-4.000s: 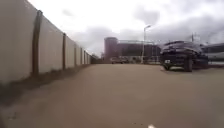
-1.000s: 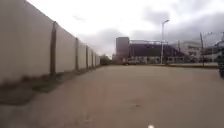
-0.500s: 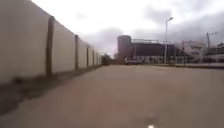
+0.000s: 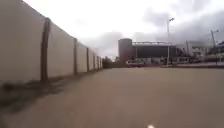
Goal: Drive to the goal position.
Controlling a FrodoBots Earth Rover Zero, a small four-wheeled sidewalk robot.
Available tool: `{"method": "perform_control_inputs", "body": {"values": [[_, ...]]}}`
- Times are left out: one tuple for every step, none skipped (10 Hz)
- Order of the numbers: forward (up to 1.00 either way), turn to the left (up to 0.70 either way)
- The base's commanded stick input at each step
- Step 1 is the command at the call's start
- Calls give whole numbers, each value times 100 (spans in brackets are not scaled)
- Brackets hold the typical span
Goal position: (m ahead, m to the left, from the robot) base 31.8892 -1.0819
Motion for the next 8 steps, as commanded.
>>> {"method": "perform_control_inputs", "body": {"values": [[100,0],[100,0],[100,0],[100,0],[100,0],[100,0],[100,0],[100,0]]}}
